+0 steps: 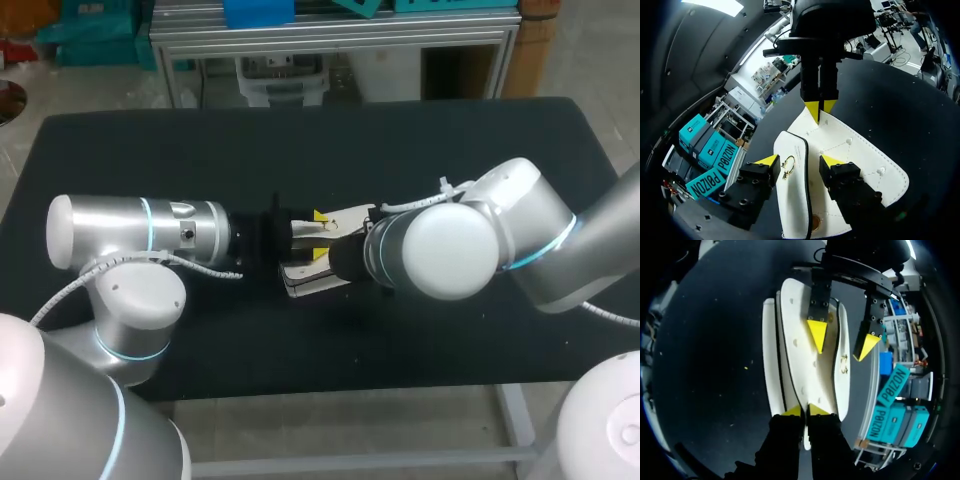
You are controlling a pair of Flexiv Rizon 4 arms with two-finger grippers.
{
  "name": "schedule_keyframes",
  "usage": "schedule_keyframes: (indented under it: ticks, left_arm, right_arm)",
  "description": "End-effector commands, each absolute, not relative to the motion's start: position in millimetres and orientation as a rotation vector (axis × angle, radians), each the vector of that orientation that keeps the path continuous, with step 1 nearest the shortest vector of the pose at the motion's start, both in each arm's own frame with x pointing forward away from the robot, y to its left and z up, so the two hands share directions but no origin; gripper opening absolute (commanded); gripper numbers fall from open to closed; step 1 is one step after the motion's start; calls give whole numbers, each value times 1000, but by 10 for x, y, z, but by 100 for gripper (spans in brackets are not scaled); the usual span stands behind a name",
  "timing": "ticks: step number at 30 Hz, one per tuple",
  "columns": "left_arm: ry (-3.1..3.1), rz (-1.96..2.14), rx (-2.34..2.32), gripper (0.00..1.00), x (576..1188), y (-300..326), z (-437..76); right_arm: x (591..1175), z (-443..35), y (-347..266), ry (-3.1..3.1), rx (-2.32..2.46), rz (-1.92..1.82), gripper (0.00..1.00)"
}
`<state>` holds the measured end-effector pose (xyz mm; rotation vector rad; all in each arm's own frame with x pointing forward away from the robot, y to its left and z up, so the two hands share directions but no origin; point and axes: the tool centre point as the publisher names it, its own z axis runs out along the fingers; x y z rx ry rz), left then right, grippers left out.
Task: Pick up the bag, open it, inspect its contents, close it, and place it on the opposite side
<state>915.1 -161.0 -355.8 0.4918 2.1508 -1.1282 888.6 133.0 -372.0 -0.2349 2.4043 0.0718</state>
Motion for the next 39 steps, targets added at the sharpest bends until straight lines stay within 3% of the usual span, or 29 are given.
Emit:
schedule_keyframes:
  ticks: [1,4,5,9,29,30,31,33,34,35,39]
  left_arm:
    - [2109,-1127,477,87,9071,-1532,-3546]
    - [2105,-1122,472,81,9103,-1537,-3524]
    - [2089,-1113,453,54,9141,-1551,-3522]
    - [2090,-1075,433,0,9197,-1558,-3541]
    - [2194,-1068,489,0,8972,-1407,-3617]
    - [2194,-1072,486,3,8966,-1400,-3613]
    - [2197,-1078,481,40,8963,-1386,-3606]
    - [2208,-1106,478,76,8964,-1360,-3584]
    - [2207,-1118,471,89,8969,-1348,-3572]
    - [2209,-1144,468,98,8977,-1332,-3549]
    - [2205,-1245,451,100,9011,-1269,-3444]
  right_arm:
    - [8874,-3747,1299,1866,-189,128,0]
    - [8874,-3747,1299,1866,-189,128,0]
    - [8874,-3747,1299,1866,-189,128,0]
    - [8874,-3747,1299,1866,-189,128,0]
    - [8874,-3747,1299,1866,-189,128,0]
    - [8874,-3747,1299,1866,-189,128,0]
    - [8874,-3747,1299,1866,-189,128,0]
    - [8874,-3747,1299,1866,-189,128,0]
    - [8874,-3747,1299,1866,-189,128,0]
    - [8874,-3747,1299,1866,-189,128,0]
    - [8874,-3747,1299,1866,-189,128,0]
